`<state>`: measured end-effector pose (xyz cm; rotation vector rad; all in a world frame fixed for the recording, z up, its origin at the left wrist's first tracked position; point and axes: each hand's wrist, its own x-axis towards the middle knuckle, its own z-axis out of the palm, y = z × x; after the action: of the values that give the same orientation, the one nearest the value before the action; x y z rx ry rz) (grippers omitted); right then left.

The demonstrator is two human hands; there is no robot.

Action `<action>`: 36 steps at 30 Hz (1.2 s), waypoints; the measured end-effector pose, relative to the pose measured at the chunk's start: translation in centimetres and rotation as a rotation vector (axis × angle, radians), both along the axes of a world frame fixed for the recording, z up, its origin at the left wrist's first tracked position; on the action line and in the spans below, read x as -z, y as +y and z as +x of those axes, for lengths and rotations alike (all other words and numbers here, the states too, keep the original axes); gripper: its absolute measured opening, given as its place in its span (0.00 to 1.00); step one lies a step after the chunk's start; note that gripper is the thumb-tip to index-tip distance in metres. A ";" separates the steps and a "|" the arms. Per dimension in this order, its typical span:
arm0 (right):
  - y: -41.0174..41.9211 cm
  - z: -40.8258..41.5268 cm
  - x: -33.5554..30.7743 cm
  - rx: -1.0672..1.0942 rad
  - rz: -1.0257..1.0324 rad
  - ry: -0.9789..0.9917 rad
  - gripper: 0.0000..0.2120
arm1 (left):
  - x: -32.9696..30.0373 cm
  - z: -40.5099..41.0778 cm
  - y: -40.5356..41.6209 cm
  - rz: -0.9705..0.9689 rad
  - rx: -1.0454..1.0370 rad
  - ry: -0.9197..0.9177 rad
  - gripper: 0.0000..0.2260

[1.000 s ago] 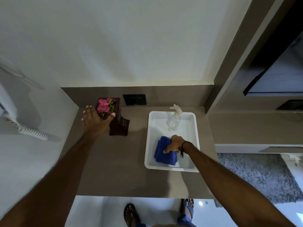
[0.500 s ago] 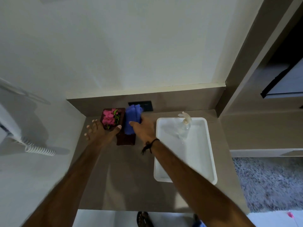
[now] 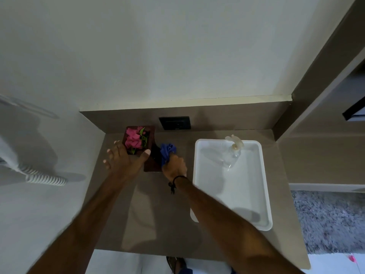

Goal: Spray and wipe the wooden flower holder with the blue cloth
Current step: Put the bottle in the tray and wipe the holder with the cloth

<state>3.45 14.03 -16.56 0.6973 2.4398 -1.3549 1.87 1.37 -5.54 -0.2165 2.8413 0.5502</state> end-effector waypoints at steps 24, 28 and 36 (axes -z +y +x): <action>0.4 -1.6 0.1 0.081 -0.151 -0.073 0.12 | 3.4 -1.4 -1.6 0.055 0.005 -0.049 0.54; 1.7 -2.3 -2.7 0.129 -0.352 0.005 0.05 | 3.9 -1.5 -1.7 0.032 -0.011 -0.032 0.56; 5.4 2.5 -9.7 0.364 -0.970 0.031 0.23 | 1.9 0.1 -0.2 0.067 0.022 0.235 0.49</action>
<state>5.94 19.46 -6.83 0.8322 1.3754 -2.3843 1.96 1.21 -7.39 -0.1144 3.0400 0.7073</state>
